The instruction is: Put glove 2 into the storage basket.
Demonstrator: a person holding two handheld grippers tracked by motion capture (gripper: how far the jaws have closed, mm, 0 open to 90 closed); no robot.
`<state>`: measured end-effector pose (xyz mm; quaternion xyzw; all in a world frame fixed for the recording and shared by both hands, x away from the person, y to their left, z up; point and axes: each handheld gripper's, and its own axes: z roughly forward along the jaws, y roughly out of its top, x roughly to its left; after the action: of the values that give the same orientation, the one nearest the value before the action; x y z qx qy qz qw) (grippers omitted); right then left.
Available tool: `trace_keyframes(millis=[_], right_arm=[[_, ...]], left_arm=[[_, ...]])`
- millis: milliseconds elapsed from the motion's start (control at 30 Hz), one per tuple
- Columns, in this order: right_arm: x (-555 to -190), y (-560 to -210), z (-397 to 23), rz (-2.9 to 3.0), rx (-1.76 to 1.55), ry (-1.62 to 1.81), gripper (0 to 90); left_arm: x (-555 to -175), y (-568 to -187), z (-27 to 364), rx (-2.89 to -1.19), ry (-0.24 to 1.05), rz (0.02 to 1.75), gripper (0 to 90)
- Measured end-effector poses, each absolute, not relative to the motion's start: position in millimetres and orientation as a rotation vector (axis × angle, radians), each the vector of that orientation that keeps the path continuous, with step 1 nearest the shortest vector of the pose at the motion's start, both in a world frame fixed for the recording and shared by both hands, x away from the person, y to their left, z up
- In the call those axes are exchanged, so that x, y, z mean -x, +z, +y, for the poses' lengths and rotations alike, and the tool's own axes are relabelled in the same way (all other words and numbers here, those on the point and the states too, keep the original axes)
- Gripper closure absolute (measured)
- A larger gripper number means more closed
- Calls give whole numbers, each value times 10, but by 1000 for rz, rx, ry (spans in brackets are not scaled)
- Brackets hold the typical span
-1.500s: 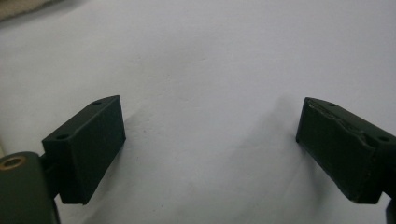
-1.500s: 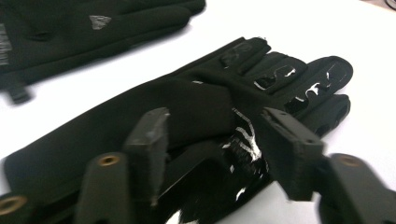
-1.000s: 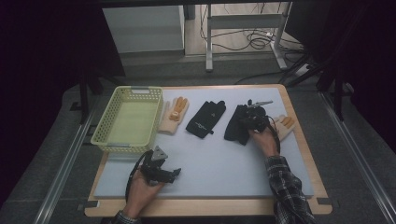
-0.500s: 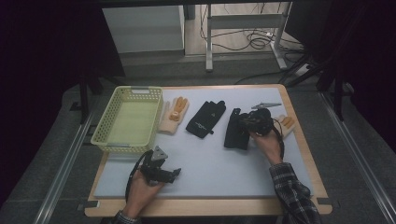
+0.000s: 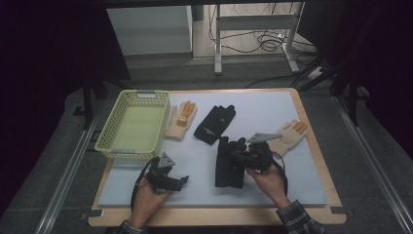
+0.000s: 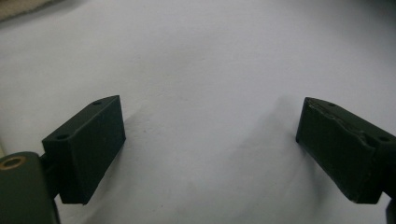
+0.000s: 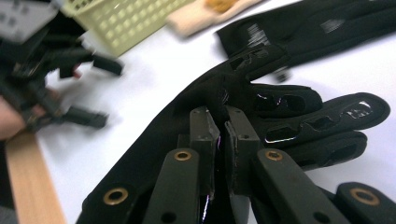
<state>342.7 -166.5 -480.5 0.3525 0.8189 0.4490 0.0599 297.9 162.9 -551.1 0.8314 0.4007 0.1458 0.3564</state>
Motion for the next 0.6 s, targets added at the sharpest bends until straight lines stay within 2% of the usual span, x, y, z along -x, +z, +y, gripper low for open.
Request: trace_keyframes(millis=[67, 100, 133, 167, 200, 300, 600], right_arm=[[-3380, -4868, -1628, 2479, -1068, 1364, 803], [-3332, -4952, -1583, 2483, -1064, 1354, 757], [-3297, -5045, -1528, 2491, -1048, 1340, 634], [-3297, -5045, -1528, 2491, -1048, 1340, 634], [-3319, -5053, -1519, 2477, -1031, 1326, 550], [-3449, -4969, -1558, 2447, -1032, 1314, 510], [-4073, -4942, -1477, 2429, -1028, 1167, 531]], left_arm=[[-2979, -5511, 1629, -2147, 377, 1035, 83], [-2979, -5511, 1629, -2147, 376, 1035, 83], [-2979, -5510, 1630, -2149, 376, 1033, 83], [-2979, -5510, 1630, -2149, 376, 1033, 83], [-2979, -5510, 1630, -2149, 376, 1033, 83], [-2980, -5510, 1631, -2149, 375, 1034, 83], [-2980, -5510, 1630, -2149, 375, 1034, 83]])
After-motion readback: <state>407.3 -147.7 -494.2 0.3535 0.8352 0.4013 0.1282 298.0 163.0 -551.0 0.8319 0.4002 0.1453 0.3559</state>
